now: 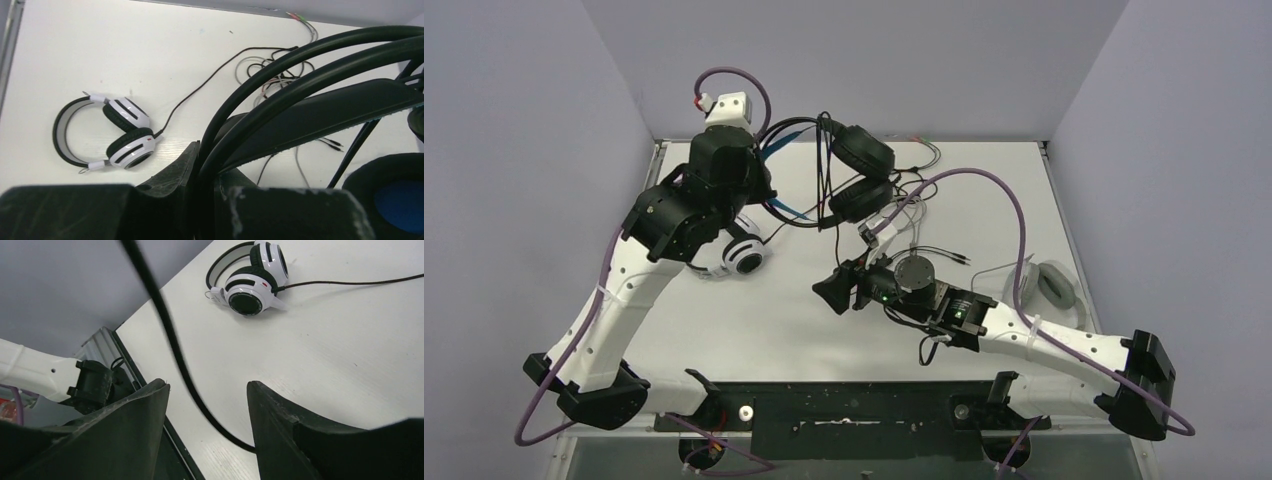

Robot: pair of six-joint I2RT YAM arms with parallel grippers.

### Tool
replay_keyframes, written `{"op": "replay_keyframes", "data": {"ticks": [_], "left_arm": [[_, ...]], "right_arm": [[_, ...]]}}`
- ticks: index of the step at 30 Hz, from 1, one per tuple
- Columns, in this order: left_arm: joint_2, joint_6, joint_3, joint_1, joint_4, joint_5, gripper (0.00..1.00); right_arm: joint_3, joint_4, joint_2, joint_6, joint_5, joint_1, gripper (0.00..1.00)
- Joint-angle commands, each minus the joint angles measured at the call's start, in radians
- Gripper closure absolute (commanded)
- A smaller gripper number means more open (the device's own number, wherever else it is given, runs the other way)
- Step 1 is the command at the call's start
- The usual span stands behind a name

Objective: Wrap the headphones
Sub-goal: Wrap the headphones cable around the headphones.

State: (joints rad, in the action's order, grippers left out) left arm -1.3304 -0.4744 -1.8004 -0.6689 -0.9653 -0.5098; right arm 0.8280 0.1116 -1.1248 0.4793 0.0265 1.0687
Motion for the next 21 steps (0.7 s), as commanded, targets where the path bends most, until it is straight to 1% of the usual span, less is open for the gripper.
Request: {"op": "replay_keyframes", "data": {"ticks": [1, 8, 10, 13, 17, 21], "left_arm": [[0.063, -0.096, -0.095, 0.015, 0.127, 0.111, 1.0], [0.069, -0.15, -0.106, 0.064, 0.123, 0.222, 1.0], [0.074, -0.167, -0.108, 0.079, 0.129, 0.266, 1.0], [0.075, -0.178, -0.127, 0.091, 0.125, 0.313, 1.0], [0.086, -0.193, -0.144, 0.099, 0.122, 0.342, 1.0], [0.092, -0.204, -0.15, 0.108, 0.123, 0.36, 1.0]], "right_arm": [[-0.045, 0.127, 0.011, -0.042, -0.002, 0.002, 0.37], [-0.116, 0.219, 0.022, -0.075, 0.019, -0.001, 0.19], [-0.141, 0.248, 0.027, -0.094, 0.025, -0.004, 0.13], [-0.193, 0.317, 0.032, -0.098, 0.058, -0.043, 0.06], [-0.257, 0.457, 0.008, -0.071, 0.179, -0.141, 0.03], [-0.296, 0.579, -0.044, -0.077, 0.28, -0.197, 0.03]]}}
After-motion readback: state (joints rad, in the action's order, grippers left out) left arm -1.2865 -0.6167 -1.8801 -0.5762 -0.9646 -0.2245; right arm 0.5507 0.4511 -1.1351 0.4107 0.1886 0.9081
